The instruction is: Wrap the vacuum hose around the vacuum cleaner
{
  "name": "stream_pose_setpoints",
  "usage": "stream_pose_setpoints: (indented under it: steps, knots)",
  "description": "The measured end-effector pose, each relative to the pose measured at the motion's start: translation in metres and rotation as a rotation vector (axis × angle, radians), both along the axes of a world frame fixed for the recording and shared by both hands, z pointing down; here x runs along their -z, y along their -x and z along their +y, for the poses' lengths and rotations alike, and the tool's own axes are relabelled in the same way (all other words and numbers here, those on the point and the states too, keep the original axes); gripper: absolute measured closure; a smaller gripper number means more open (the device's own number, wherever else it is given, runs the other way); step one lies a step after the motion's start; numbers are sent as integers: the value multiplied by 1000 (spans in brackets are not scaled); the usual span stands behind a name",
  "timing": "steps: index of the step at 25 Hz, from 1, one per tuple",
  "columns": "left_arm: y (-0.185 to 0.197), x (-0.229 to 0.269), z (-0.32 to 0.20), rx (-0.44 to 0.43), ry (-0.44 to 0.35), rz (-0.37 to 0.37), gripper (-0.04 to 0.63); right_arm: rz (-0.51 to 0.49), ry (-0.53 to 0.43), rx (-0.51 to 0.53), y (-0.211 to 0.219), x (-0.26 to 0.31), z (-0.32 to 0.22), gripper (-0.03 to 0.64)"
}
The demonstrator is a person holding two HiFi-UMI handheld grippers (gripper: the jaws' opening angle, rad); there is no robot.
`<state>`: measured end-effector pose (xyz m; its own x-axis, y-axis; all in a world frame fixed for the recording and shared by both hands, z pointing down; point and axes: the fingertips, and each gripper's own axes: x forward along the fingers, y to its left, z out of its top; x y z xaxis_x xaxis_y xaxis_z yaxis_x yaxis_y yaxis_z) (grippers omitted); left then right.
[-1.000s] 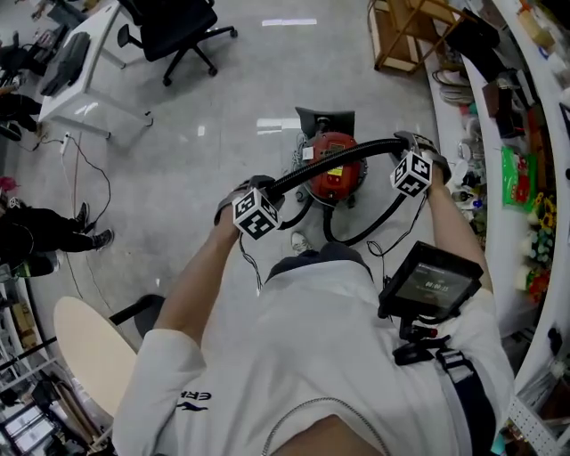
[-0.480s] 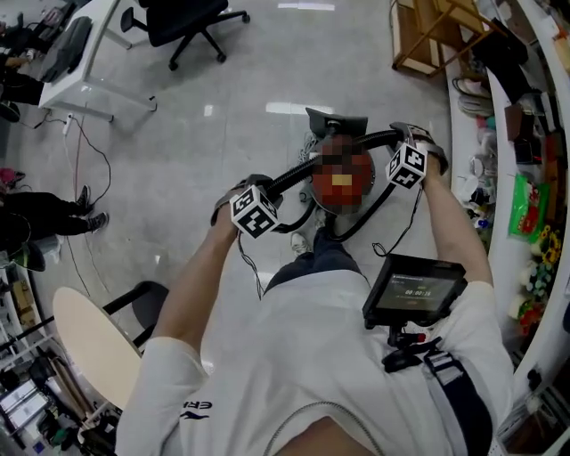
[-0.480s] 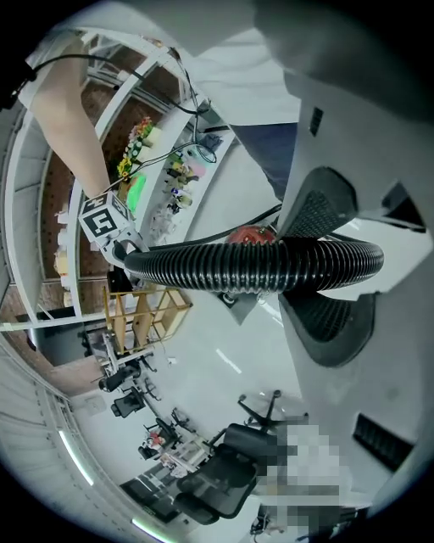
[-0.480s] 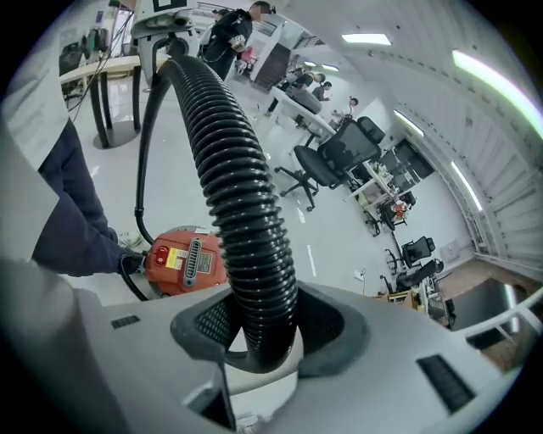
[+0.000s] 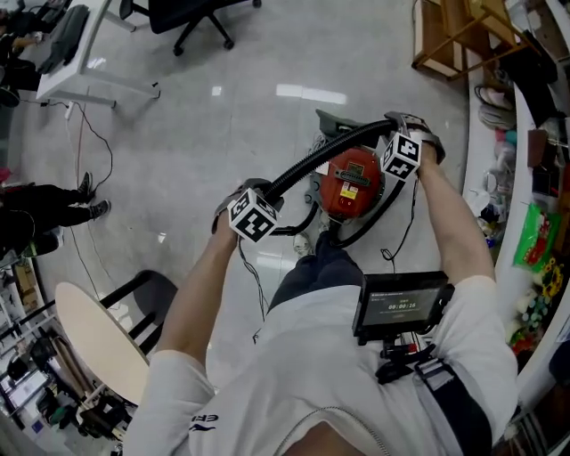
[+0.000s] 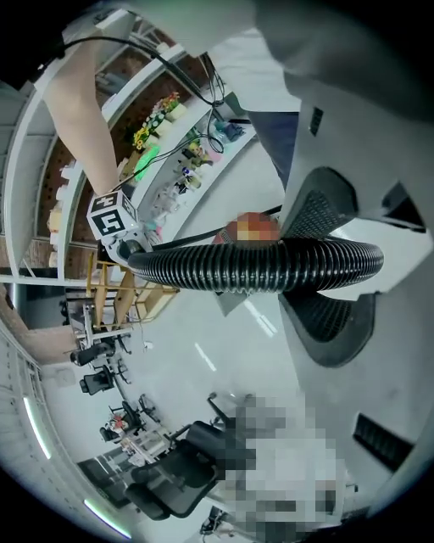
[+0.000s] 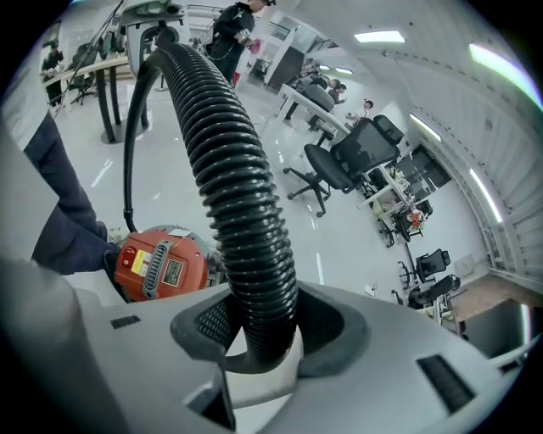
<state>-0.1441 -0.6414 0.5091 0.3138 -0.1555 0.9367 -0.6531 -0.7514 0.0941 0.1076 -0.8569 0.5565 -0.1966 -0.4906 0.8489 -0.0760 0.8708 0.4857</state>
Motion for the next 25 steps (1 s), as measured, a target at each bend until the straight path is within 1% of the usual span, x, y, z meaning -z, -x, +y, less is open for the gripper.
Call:
stream_pose_setpoints:
  steps: [7, 11, 19, 22, 25]
  knots:
    - [11, -31, -24, 80, 46, -19, 428, 6, 13, 45, 33, -38, -47, 447]
    - [23, -47, -37, 135, 90, -7, 428, 13, 24, 69, 56, -64, -69, 448]
    - [62, -84, -36, 250, 171, -2, 428, -7, 46, 142, 129, -116, -90, 446]
    - [75, -97, -33, 304, 187, -1, 428, -19, 44, 163, 155, -131, -94, 448]
    - [85, -109, -30, 337, 192, -3, 428, -28, 39, 177, 176, -142, -97, 448]
